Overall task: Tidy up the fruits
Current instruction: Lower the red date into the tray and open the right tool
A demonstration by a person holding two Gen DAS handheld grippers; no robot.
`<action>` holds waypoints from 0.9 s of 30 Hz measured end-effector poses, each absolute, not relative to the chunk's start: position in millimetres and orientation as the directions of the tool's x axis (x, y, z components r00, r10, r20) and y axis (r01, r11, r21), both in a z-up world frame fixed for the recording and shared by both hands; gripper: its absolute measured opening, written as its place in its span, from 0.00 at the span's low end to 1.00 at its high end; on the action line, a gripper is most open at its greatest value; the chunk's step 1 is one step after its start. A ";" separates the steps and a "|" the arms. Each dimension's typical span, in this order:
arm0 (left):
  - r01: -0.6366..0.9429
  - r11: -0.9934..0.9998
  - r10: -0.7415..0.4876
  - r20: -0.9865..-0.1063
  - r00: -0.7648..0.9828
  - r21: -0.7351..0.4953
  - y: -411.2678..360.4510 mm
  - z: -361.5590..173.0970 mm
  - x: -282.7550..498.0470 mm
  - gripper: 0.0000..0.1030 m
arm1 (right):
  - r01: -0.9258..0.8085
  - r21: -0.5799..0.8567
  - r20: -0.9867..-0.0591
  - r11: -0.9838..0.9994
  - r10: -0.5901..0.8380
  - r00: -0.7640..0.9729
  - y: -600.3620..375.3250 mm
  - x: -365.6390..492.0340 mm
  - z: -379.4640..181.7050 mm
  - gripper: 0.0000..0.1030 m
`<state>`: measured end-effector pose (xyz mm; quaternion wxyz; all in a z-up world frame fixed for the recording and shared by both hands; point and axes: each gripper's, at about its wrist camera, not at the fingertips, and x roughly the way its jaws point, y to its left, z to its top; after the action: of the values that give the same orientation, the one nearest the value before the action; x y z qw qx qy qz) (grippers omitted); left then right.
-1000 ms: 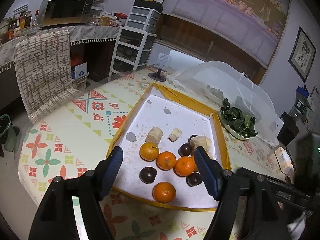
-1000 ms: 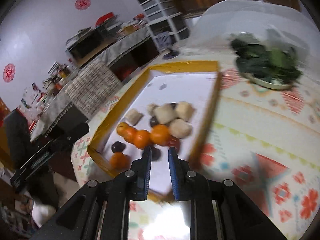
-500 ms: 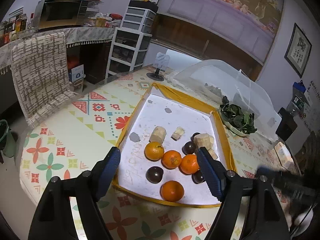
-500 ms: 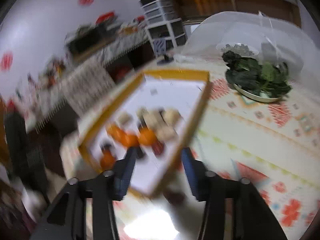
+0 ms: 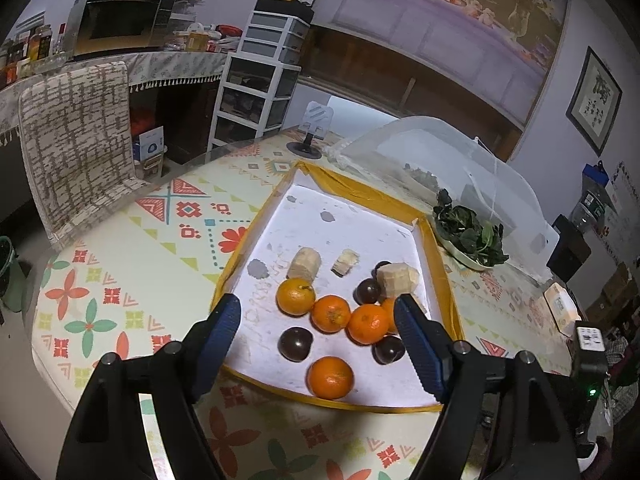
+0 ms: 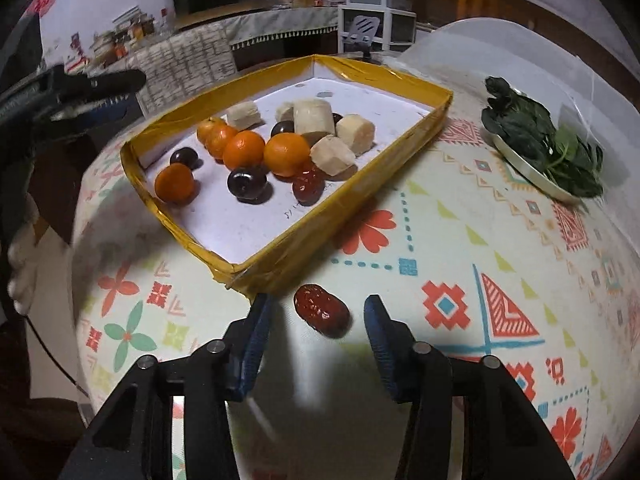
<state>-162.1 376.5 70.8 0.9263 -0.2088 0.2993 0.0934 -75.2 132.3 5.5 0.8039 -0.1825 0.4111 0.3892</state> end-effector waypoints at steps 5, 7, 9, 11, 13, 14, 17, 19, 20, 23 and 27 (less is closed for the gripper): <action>-0.284 0.903 0.036 -0.601 0.799 -0.323 369.2 69.9 -157.9 0.76 | -0.757 0.061 -0.793 0.650 0.492 0.358 128.4 -74.8 6.8 0.28; -0.282 0.904 0.034 -0.604 0.796 -0.320 367.8 69.5 -156.9 0.76 | -0.746 0.075 -0.791 0.661 0.495 0.359 125.1 -75.5 7.2 0.28; -0.281 0.905 0.034 -0.606 0.794 -0.318 367.5 68.8 -156.4 0.76 | -0.729 0.098 -0.787 0.677 0.501 0.359 118.3 -75.5 8.8 0.27; -0.286 0.904 0.038 -0.605 0.795 -0.319 367.7 68.5 -156.5 0.76 | -0.703 0.116 -0.777 0.702 0.505 0.376 107.9 -74.6 15.5 0.26; -0.294 0.899 0.042 -0.605 0.795 -0.324 370.1 67.4 -156.9 0.76 | -0.681 0.139 -0.760 0.719 0.519 0.392 98.1 -73.8 27.2 0.26; -0.299 0.896 0.044 -0.605 0.795 -0.327 371.8 66.4 -157.1 0.76 | -0.674 0.150 -0.748 0.723 0.529 0.401 94.9 -73.6 36.0 0.26; -0.313 0.887 0.046 -0.610 0.791 -0.339 375.1 63.2 -156.1 0.76 | -0.680 0.180 -0.716 0.711 0.568 0.405 101.4 -73.1 59.1 0.26; -0.316 0.887 0.048 -0.615 0.787 -0.336 374.4 61.7 -155.5 0.76 | -0.699 0.216 -0.701 0.682 0.607 0.375 117.4 -71.0 68.1 0.26; -0.317 0.888 0.049 -0.615 0.787 -0.334 374.3 61.4 -155.9 0.76 | -0.705 0.230 -0.700 0.671 0.617 0.359 126.1 -69.9 69.1 0.26; -0.320 0.890 0.060 -0.614 0.787 -0.324 376.4 63.4 -157.6 0.76 | -0.728 0.220 -0.715 0.650 0.615 0.333 160.5 -66.9 64.0 0.26; -0.349 0.892 0.108 -0.614 0.782 -0.288 381.5 66.7 -161.4 0.76 | -0.733 0.188 -0.755 0.654 0.573 0.319 194.8 -60.7 45.4 0.26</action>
<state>-161.4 381.5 66.7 0.9232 -0.1971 0.3059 0.1238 -60.7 194.8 45.4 0.8064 -0.0946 0.4205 0.4048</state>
